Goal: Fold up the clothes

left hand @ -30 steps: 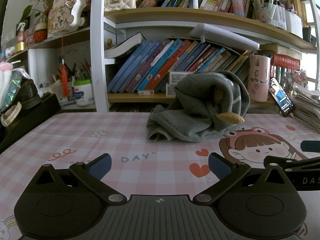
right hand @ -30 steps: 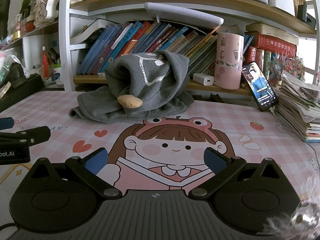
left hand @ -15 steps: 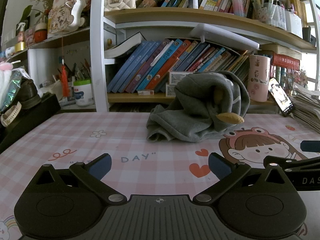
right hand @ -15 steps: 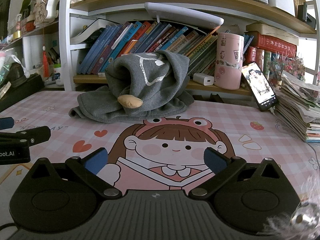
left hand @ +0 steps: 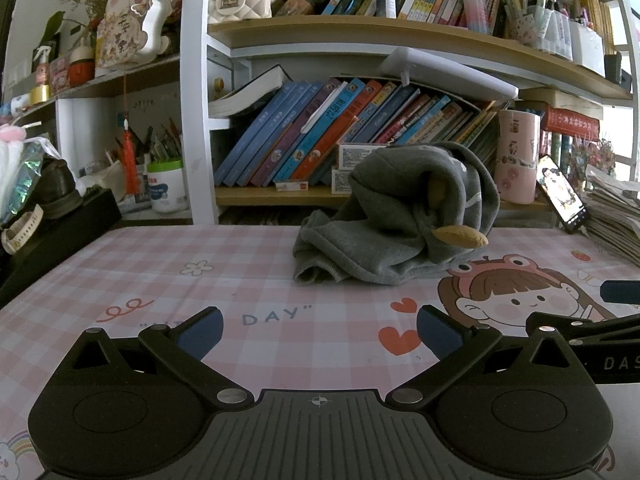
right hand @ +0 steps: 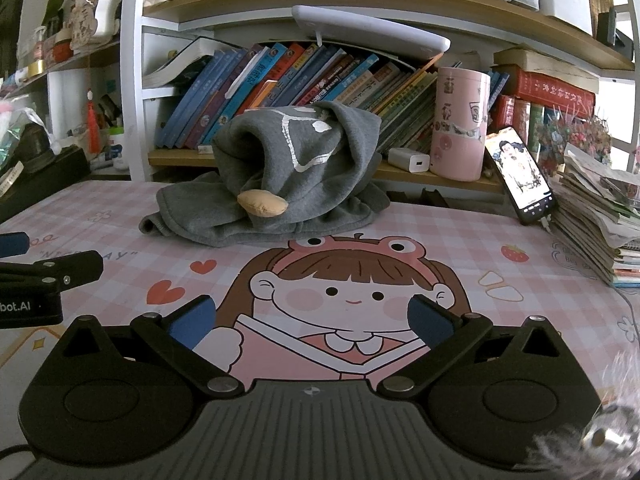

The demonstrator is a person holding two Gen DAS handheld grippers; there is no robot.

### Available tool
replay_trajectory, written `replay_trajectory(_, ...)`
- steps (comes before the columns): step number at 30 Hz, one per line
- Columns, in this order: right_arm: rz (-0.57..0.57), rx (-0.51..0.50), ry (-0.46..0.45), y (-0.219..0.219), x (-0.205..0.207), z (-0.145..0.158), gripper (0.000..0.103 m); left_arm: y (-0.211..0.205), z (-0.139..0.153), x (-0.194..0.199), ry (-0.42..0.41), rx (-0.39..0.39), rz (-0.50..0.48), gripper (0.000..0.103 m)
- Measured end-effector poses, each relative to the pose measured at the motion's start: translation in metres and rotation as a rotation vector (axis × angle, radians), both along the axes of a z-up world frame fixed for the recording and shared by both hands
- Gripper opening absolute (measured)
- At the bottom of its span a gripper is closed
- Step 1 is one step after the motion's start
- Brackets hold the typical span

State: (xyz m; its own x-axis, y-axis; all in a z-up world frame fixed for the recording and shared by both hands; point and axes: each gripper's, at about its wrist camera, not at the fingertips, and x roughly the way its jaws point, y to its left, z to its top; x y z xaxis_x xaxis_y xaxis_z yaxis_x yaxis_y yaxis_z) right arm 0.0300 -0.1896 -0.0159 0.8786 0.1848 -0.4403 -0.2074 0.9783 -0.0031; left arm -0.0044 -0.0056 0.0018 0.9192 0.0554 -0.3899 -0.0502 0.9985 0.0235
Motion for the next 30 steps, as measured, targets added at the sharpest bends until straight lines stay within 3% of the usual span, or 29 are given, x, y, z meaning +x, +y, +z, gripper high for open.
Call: replay_trajectory(30,0.005,-0.004,0.014,0.0008,0.0015,-0.0009,0.103,-0.0017,0.0023,-0.0083,-0.057,-0.004,-0.046,0.103)
